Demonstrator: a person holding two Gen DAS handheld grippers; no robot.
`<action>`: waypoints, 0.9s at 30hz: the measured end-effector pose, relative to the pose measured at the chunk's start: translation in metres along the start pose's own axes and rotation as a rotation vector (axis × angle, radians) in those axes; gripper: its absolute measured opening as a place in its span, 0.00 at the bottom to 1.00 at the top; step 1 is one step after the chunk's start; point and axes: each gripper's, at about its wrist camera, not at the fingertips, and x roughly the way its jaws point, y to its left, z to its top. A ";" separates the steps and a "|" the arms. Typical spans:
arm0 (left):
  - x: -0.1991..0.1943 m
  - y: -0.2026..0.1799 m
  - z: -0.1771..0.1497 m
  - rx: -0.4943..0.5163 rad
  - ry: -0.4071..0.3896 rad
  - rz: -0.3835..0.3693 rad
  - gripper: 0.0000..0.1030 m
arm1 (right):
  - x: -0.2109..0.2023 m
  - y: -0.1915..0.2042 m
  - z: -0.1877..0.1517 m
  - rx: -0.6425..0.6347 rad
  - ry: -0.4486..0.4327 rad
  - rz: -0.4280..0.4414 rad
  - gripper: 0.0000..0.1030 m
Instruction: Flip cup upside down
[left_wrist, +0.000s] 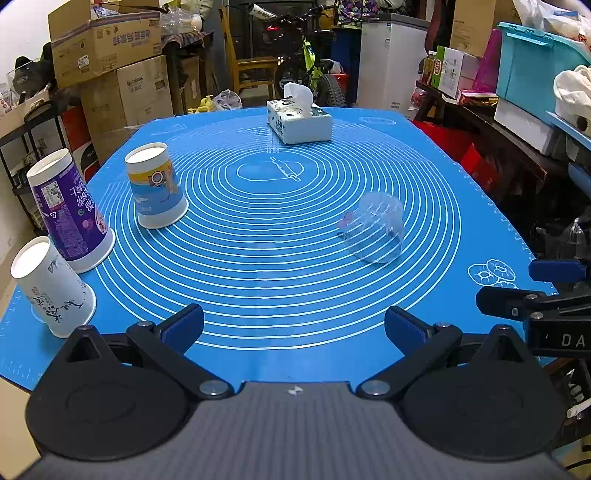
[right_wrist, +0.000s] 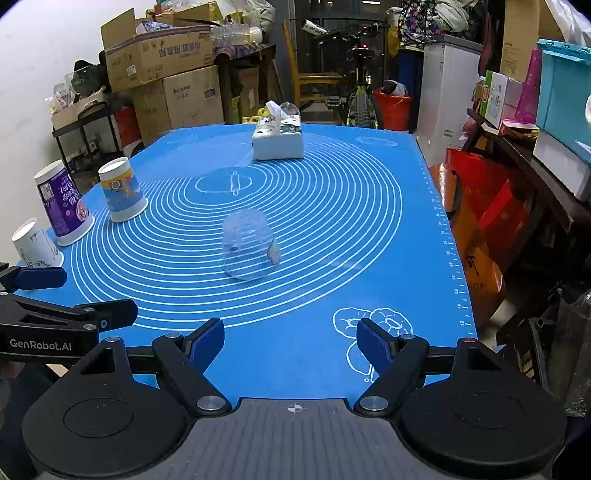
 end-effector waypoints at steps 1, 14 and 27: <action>0.000 0.000 0.000 0.001 0.001 0.000 1.00 | 0.000 0.000 0.000 -0.001 0.002 0.000 0.79; 0.001 -0.002 -0.001 0.003 0.004 0.001 1.00 | 0.004 0.000 -0.002 -0.006 0.015 0.002 0.79; 0.002 -0.005 -0.001 0.012 0.006 0.004 1.00 | 0.006 -0.001 -0.003 -0.005 0.020 0.004 0.79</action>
